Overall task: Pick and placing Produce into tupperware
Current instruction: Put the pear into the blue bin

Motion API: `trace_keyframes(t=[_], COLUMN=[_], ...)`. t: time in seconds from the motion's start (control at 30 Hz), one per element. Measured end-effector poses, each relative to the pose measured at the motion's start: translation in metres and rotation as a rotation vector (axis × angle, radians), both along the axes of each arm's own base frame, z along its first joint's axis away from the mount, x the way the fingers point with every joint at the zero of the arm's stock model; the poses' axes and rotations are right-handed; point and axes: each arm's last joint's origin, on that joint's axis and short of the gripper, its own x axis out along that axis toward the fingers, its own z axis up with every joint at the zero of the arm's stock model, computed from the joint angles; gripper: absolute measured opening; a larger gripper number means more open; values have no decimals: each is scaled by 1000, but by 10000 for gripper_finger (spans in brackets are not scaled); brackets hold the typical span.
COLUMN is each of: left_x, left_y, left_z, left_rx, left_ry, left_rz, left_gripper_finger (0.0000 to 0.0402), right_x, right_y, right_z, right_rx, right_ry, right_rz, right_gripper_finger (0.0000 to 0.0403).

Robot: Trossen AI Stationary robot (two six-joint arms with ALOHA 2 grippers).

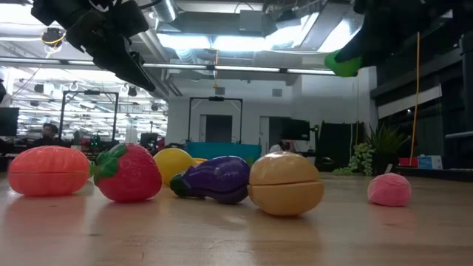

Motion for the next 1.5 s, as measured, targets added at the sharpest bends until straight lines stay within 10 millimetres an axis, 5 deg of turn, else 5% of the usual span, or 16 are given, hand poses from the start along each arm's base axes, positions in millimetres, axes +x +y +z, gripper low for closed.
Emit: trace_keyframes(t=[0.63,1.07,1.5], left_x=[0,0,0], left_y=[3,3,3], left_z=[0,1,1], left_rx=[58,57,54], left_ry=[3,1,0], left_rz=[75,77,79], left_gripper_finger=[170,170,170], right_x=[-49,-59,-60], right_y=[-3,-1,0], right_z=[-50,-70,-68], right_rx=[-37,-45,-64], right_ry=[-374,-489,-543], right_rz=[189,344,419], right_gripper_finger=[224,224,224])
